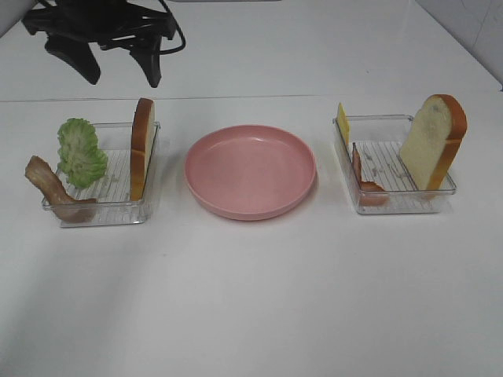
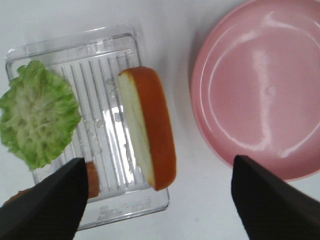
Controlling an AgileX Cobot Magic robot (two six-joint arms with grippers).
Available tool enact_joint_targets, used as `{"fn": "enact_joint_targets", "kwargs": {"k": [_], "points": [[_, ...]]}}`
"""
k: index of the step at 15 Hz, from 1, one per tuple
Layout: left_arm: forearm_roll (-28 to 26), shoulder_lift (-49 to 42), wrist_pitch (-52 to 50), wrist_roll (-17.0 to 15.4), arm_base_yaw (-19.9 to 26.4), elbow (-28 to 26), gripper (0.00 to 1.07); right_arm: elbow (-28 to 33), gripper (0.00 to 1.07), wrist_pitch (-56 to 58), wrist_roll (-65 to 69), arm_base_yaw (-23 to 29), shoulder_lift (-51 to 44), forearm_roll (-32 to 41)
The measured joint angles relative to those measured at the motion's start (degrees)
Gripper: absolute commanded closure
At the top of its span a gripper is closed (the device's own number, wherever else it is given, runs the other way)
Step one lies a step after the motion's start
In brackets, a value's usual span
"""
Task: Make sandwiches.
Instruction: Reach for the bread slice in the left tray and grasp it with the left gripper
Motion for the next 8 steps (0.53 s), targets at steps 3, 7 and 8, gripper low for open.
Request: {"fn": "enact_joint_targets", "kwargs": {"k": [3, 7, 8], "points": [[0.46, 4.7, 0.11, -1.2, -1.55, -4.07, 0.34, 0.0, 0.31, 0.0, 0.0, 0.0, 0.0, 0.0], [1.83, 8.19, 0.34, -1.43, -1.55, -4.13, 0.34, 0.0, 0.31, 0.0, 0.0, 0.0, 0.0, 0.0], [2.06, 8.82, 0.46, -1.43, -1.55, -4.13, 0.34, 0.0, 0.31, 0.0, 0.0, 0.0, 0.0, 0.0]]}}
